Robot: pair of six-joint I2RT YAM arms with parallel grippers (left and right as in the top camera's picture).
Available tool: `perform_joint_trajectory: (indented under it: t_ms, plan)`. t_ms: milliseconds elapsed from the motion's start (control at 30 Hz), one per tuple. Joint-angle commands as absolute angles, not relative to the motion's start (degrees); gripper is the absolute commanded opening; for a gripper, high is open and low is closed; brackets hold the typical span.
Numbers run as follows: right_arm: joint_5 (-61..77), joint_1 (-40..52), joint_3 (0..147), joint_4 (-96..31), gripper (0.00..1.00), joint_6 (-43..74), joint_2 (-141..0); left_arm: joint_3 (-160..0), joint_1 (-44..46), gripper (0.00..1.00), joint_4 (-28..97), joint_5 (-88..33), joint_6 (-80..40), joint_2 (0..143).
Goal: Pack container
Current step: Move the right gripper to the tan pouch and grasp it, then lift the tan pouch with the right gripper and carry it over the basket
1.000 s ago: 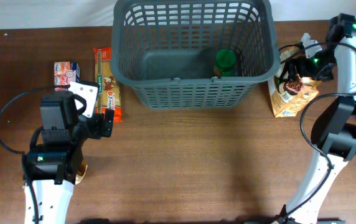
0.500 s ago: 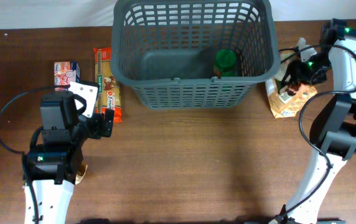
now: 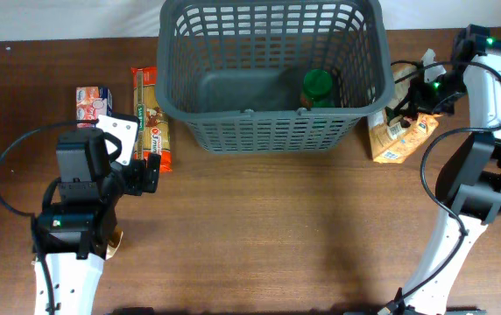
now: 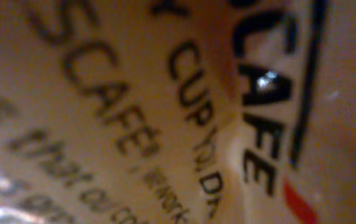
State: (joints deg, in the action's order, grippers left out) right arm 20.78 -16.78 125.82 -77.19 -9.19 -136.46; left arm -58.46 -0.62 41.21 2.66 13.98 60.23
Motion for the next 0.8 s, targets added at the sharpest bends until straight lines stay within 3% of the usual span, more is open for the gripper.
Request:
perform_joint_trajectory:
  t_ms: [0, 400, 567, 767]
  plan:
    - [25.5, -15.8, 130.7, -79.2, 0.04, -4.9, -139.8, -59.1, -0.9, 0.99, 41.3, 3.3, 14.7, 60.3]
    - [25.8, -25.9, 162.1, -94.8, 0.04, 0.5, -139.8, -59.1, -0.9, 0.99, 41.3, 3.3, 14.7, 60.3]
    - [28.5, -26.6, 173.8, -97.3, 0.04, 2.5, -138.0, -59.1, -0.9, 0.99, 41.3, 3.3, 14.7, 60.3]
    - [28.5, -24.1, 177.6, -97.3, 0.04, 3.5, -129.3, -59.1, -0.9, 0.99, 41.3, 3.3, 14.7, 60.3]
